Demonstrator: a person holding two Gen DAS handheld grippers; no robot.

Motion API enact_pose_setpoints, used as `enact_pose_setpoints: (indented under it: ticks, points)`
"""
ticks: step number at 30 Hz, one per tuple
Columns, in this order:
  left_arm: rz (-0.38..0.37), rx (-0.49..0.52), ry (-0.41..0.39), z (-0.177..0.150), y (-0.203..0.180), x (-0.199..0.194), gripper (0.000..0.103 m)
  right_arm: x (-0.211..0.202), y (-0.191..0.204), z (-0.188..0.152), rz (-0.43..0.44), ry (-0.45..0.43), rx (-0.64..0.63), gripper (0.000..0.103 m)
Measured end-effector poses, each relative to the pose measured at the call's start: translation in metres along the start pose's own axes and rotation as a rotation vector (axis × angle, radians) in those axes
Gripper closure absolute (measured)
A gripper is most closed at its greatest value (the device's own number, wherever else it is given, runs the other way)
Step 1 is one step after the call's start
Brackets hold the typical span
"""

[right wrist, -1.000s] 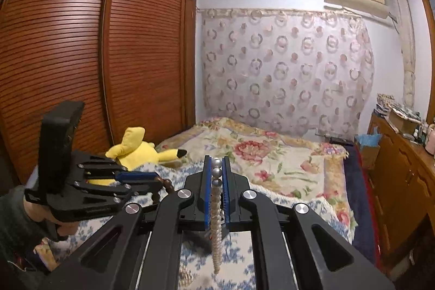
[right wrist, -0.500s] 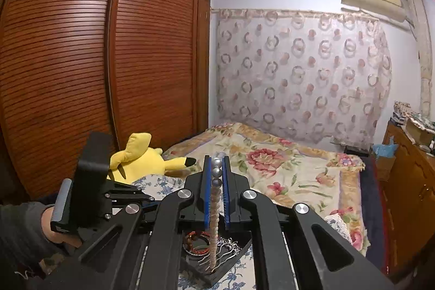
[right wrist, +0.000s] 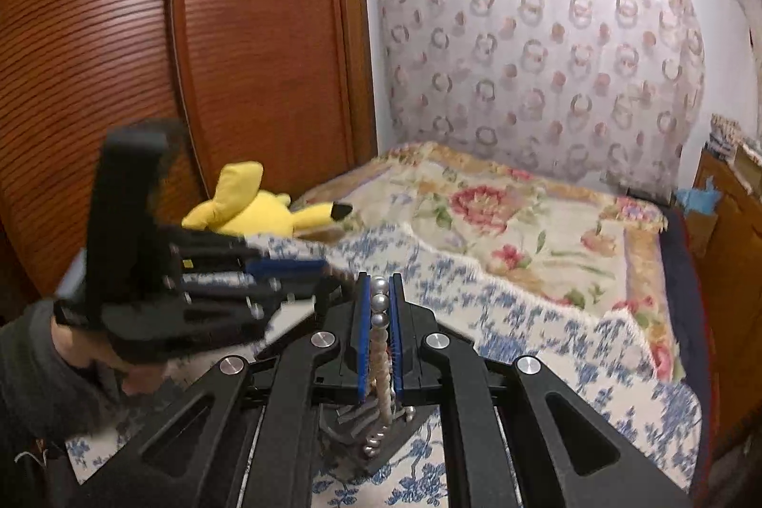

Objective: Organize jewelry
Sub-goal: 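Lower both items into the black box and open both tools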

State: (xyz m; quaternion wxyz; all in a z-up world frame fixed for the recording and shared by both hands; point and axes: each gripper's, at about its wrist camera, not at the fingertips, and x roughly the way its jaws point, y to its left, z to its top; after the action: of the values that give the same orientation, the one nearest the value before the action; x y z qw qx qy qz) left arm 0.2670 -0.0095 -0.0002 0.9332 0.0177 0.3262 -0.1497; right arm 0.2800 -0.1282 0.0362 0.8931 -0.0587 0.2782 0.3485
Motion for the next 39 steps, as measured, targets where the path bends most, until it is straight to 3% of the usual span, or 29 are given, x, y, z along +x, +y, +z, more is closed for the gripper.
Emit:
enact_pose_setpoints:
  ticks: [14, 27, 39]
  points:
    - [0.003, -0.009, 0.011, 0.004, 0.005, 0.014, 0.091, 0.031, -0.006, -0.033, 0.022, 0.098, 0.025, 0.094]
    - [0.007, -0.01, 0.006, 0.007, 0.006, 0.016, 0.09, 0.024, -0.012, -0.04, 0.004, 0.09, 0.039, 0.088]
    - [0.031, -0.012, -0.027, -0.011, 0.001, -0.02, 0.064, -0.002, -0.004, -0.061, -0.017, 0.081, 0.056, 0.088]
